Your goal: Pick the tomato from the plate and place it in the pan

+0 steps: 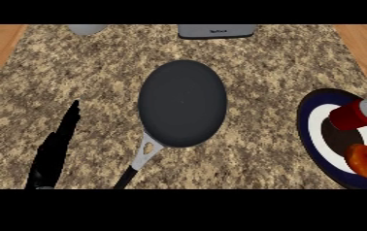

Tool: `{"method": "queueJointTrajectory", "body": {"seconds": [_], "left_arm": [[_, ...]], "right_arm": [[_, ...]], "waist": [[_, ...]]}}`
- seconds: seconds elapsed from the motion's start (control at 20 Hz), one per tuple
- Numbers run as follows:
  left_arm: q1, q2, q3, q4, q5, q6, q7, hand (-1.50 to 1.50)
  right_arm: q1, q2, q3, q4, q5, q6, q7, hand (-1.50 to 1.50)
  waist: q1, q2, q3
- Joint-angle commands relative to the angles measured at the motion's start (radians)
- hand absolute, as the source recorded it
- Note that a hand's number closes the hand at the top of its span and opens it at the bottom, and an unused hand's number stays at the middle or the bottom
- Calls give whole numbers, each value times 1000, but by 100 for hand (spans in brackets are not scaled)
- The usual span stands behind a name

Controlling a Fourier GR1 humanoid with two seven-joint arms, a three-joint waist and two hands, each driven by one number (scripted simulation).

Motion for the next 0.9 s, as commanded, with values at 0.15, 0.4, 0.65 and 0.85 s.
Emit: {"method": "queueJointTrajectory", "body": {"seconds": [0.15,0.4,0.65,0.85], "left_arm": [[-46,28,16,-1,13,-56,26,0],[-17,11,-15,-57,-27,-28,74,0],[-117,2,35,67,4,-78,44,0],[-10,5,31,-13,-11,-84,27,0]], "right_arm": [[35,-249,-34,189,218,189,-263,-150],[20,-314,58,215,364,270,-418,-150],[-32,-350,161,184,431,304,-431,-150],[-55,-370,170,117,440,280,-321,-150]], "waist": [[44,1,-1],[54,-3,-2],[48,1,-3],[47,-5,-5]]}}
